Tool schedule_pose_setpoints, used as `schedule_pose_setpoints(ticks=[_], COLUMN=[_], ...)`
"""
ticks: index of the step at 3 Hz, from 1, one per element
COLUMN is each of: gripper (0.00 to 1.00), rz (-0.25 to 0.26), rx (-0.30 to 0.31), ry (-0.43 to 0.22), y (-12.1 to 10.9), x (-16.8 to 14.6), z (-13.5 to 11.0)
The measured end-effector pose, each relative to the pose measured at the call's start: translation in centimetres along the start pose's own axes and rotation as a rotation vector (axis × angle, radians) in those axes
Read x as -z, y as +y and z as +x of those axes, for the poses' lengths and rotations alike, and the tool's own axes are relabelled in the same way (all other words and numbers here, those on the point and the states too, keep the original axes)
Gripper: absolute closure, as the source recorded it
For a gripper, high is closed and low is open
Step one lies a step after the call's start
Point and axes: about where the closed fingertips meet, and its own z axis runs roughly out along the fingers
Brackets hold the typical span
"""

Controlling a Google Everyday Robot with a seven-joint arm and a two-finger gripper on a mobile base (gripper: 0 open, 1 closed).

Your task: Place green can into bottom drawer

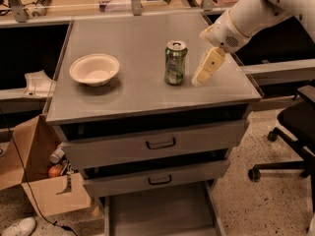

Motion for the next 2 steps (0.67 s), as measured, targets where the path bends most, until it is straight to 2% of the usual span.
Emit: schedule_pose_setpoints(ticks=[1, 2], gripper=[0.00, 0.00], rz=[0.000, -0.001], rx=[0.000, -0.002], ry=[0.000, -0.040], y=[0.0, -0.7], x=[0.0, -1.3], z=[0.0, -0.5])
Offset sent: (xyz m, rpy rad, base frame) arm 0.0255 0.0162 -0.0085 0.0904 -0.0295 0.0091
